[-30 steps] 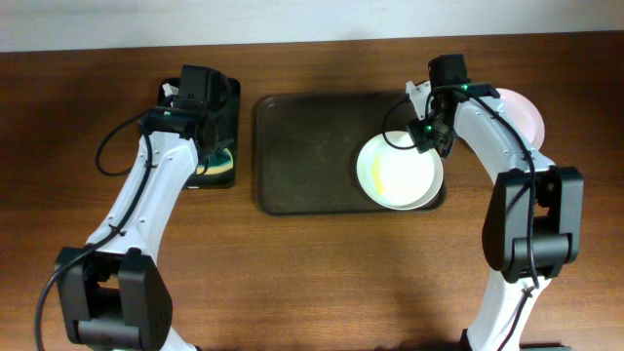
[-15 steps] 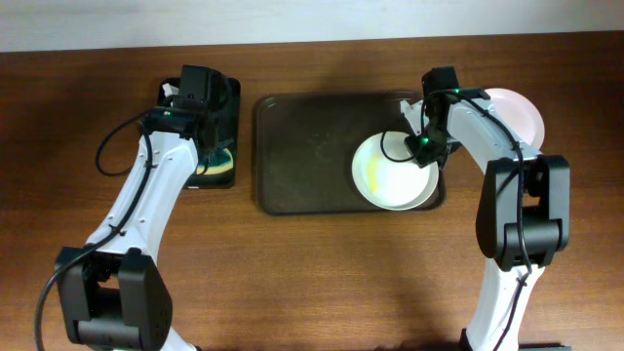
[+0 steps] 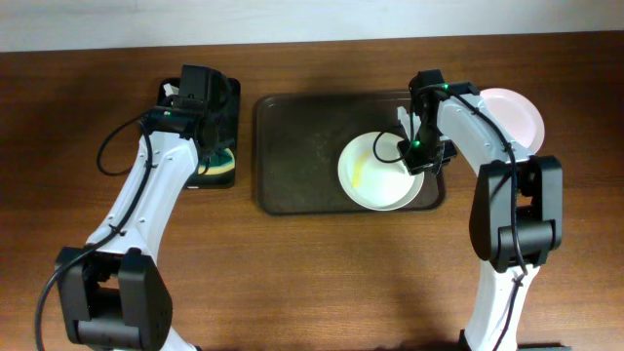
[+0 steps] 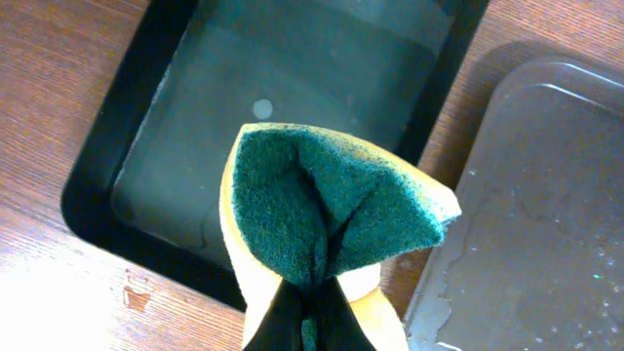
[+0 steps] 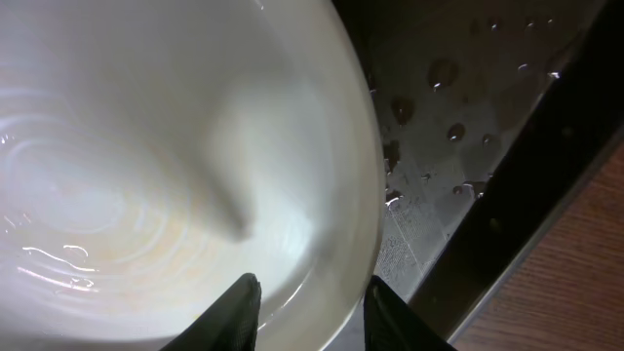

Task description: Clean dirty plates on tray and stack at the side

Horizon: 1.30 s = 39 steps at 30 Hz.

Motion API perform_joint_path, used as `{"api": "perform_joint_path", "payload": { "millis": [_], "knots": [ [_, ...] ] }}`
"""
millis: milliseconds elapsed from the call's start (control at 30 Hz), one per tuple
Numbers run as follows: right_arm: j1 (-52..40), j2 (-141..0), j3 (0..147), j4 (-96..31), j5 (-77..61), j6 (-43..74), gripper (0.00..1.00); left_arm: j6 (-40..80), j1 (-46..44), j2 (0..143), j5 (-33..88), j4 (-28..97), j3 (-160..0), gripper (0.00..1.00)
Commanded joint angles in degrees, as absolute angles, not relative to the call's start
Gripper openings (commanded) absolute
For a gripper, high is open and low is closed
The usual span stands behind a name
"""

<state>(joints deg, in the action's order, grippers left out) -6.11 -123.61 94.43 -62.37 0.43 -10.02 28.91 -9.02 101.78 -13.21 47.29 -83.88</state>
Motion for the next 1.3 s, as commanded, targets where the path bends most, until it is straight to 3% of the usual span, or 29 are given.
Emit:
{"api": "perform_joint_path", "payload": {
  "millis": [0,133,300,467,733,933,1267],
  "knots": [
    [-6.26,-124.07,92.75,-60.01,0.10,-7.99,0.35,28.16,-8.73,101.67,-11.51,46.98,-83.50,0.00],
    [-6.26,-124.09,90.04,-55.51,0.05,-2.55,0.24,28.14,-8.73,101.67,-9.63,47.00,-83.50,0.00],
    [-6.24,-124.09,89.52,-54.59,0.27,-2.26,0.24,28.14,-8.73,101.67,-8.29,47.00,-83.48,0.00],
    [-6.26,-124.09,89.52,-55.31,-2.98,-2.24,0.05,28.14,-9.10,101.67,-4.75,46.63,-83.48,0.00],
    [-8.05,-124.07,89.52,-52.58,-16.69,-2.00,0.04,24.32,-14.35,101.67,4.32,39.72,-83.50,0.00],
    [-10.31,-124.09,89.52,-47.44,-16.82,6.63,0.04,24.88,-19.70,103.11,4.08,36.60,-83.50,0.00],
    [-13.89,-124.09,89.49,-45.15,-17.39,7.01,0.04,29.41,-25.28,113.73,11.84,28.73,-83.50,0.00]
  ]
}}
